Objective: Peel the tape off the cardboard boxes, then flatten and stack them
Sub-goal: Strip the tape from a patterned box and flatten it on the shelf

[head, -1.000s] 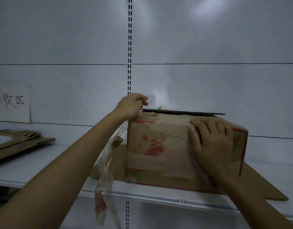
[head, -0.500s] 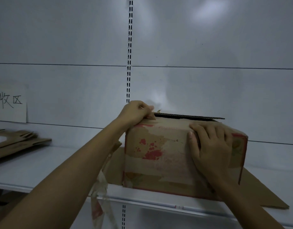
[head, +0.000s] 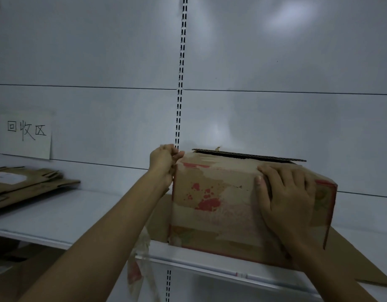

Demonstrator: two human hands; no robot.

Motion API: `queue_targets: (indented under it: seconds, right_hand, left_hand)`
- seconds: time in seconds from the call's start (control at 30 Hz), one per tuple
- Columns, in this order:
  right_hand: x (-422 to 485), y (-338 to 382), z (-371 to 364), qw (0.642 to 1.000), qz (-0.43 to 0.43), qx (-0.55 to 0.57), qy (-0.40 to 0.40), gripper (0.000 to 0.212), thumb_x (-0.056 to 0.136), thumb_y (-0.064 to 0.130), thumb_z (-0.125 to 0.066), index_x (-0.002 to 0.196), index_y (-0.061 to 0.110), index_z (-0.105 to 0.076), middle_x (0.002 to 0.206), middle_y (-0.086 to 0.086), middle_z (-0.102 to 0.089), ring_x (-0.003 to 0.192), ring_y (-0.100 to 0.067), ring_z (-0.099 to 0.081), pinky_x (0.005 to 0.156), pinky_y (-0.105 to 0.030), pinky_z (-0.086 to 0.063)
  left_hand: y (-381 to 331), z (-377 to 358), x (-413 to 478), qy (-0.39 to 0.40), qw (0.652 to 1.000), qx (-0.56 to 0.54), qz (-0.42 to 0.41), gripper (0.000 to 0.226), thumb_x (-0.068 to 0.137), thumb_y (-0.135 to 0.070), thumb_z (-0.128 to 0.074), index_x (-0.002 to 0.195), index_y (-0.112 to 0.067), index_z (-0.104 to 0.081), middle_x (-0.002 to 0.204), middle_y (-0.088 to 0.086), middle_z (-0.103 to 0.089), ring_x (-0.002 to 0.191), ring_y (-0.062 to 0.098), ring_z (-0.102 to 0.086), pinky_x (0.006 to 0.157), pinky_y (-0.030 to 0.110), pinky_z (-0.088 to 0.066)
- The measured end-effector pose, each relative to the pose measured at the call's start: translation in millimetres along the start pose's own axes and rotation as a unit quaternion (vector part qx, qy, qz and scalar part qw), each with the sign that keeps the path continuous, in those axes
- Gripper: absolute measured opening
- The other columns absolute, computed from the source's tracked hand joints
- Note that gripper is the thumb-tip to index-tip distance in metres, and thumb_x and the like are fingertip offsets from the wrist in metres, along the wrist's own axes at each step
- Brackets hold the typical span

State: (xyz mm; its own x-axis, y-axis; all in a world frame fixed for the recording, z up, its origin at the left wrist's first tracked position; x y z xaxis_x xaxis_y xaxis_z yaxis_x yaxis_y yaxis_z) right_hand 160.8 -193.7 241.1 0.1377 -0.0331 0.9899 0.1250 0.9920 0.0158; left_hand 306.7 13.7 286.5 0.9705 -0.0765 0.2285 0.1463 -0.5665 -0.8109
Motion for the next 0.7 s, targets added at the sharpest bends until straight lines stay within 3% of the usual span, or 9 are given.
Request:
queue_targets:
  seconds: [0.13, 0.2, 0.27, 0.3, 0.4, 0.47, 0.53, 0.6, 0.7]
  right_hand:
    - [0, -2, 1, 1.0, 0.005, -0.007, -0.002, 0.044, 0.094, 0.04, -0.036, 0.107, 0.012, -0.068, 0.101, -0.011, -0.067, 0.096, -0.03, -0.053, 0.088, -0.038, -0.032]
    - [0, -1, 0, 1.0, 0.001, -0.008, 0.003, 0.044, 0.094, 0.04, -0.036, 0.107, 0.012, -0.067, 0.101, -0.011, -0.067, 0.096, -0.029, -0.053, 0.089, -0.038, -0.032]
    - [0, 0, 0, 1.0, -0.007, -0.022, 0.006, 0.044, 0.095, 0.041, -0.035, 0.107, 0.013, -0.067, 0.101, -0.01, -0.066, 0.096, -0.028, -0.053, 0.089, -0.038, -0.032]
    - [0, 1, 1, 0.999, -0.012, -0.028, 0.009, 0.044, 0.094, 0.043, -0.035, 0.106, 0.014, -0.066, 0.102, -0.009, -0.066, 0.097, -0.028, -0.053, 0.09, -0.038, -0.032]
    - [3, 6, 5, 0.999, -0.03, -0.016, 0.038, 0.046, 0.093, 0.05, -0.033, 0.105, 0.019, -0.064, 0.103, -0.003, -0.064, 0.098, -0.024, -0.053, 0.092, -0.037, -0.031]
    - [4, 11, 6, 0.997, -0.052, 0.002, 0.054, 0.047, 0.092, 0.057, -0.031, 0.102, 0.022, -0.062, 0.101, 0.001, -0.062, 0.098, -0.02, -0.052, 0.092, -0.037, -0.031]
    - [11, 19, 7, 0.992, -0.104, 0.018, 0.067, 0.051, 0.089, 0.065, -0.028, 0.097, 0.025, -0.059, 0.096, 0.005, -0.059, 0.097, -0.018, -0.051, 0.093, -0.039, -0.032]
    - [18, 38, 13, 0.984, -0.157, -0.002, 0.08, 0.058, 0.081, 0.078, -0.03, 0.096, 0.028, -0.055, 0.097, 0.009, -0.055, 0.099, -0.017, -0.05, 0.096, -0.038, -0.032]
    - [18, 116, 8, 0.983, -0.122, 0.011, 0.138, 0.083, 0.065, 0.089, -0.038, 0.122, 0.03, -0.05, 0.119, 0.01, -0.053, 0.114, -0.013, -0.045, 0.108, -0.041, -0.026]
  left_hand:
    - [9, 25, -1, -0.048, 0.995, 0.086, -0.029, 0.025, 0.09, -0.014, -0.037, 0.08, -0.014, -0.06, 0.062, -0.002, -0.036, 0.045, 0.012, -0.028, 0.039, 0.02, -0.03]
    - [11, 33, 3, -0.047, 0.989, 0.133, -0.031, 0.032, 0.092, -0.028, -0.035, 0.077, -0.013, -0.059, 0.062, -0.001, -0.036, 0.047, 0.015, -0.03, 0.045, 0.023, -0.029]
    - [16, 36, 7, -0.02, 0.977, 0.211, -0.037, 0.039, 0.097, -0.04, -0.039, 0.087, -0.012, -0.063, 0.07, 0.004, -0.046, 0.055, 0.022, -0.046, 0.051, 0.029, -0.041]
    - [18, 37, 10, 0.008, 0.964, 0.262, -0.045, 0.04, 0.098, -0.042, -0.042, 0.091, -0.01, -0.063, 0.073, 0.005, -0.051, 0.059, 0.022, -0.052, 0.053, 0.031, -0.046]
    - [32, 42, 17, 0.108, 0.891, 0.433, -0.076, 0.038, 0.097, -0.036, -0.045, 0.082, -0.004, -0.061, 0.062, 0.008, -0.049, 0.048, 0.019, -0.045, 0.046, 0.026, -0.037]
    - [37, 44, 20, 0.13, 0.847, 0.5, -0.124, 0.043, 0.099, -0.031, -0.043, 0.087, 0.004, -0.065, 0.073, 0.017, -0.061, 0.061, 0.027, -0.055, 0.057, 0.034, -0.043]
    - [37, 44, 16, 0.139, 0.843, 0.492, -0.166, 0.041, 0.1, -0.03, -0.039, 0.083, -0.002, -0.065, 0.08, 0.014, -0.064, 0.07, 0.027, -0.058, 0.06, 0.034, -0.043]
    - [35, 48, 11, 0.155, 0.854, 0.461, -0.184, 0.039, 0.1, -0.027, -0.039, 0.068, -0.014, -0.056, 0.072, 0.006, -0.059, 0.066, 0.021, -0.054, 0.055, 0.028, -0.038]
    - [38, 54, 2, 0.2, 0.857, 0.428, -0.205, 0.034, 0.099, -0.03, -0.042, 0.072, -0.018, -0.059, 0.074, 0.001, -0.061, 0.073, 0.02, -0.059, 0.06, 0.031, -0.046]
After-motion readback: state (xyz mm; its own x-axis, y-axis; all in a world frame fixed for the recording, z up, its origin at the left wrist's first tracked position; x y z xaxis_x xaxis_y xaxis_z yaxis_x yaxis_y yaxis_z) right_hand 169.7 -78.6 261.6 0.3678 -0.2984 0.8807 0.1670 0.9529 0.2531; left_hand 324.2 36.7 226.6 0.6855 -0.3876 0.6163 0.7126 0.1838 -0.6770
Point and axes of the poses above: each hand's wrist, its own x-axis towards the middle knuckle, its own z-axis out of the back of the hand, y = z × x, the point moved 3 cm from there along x, towards the middle knuckle
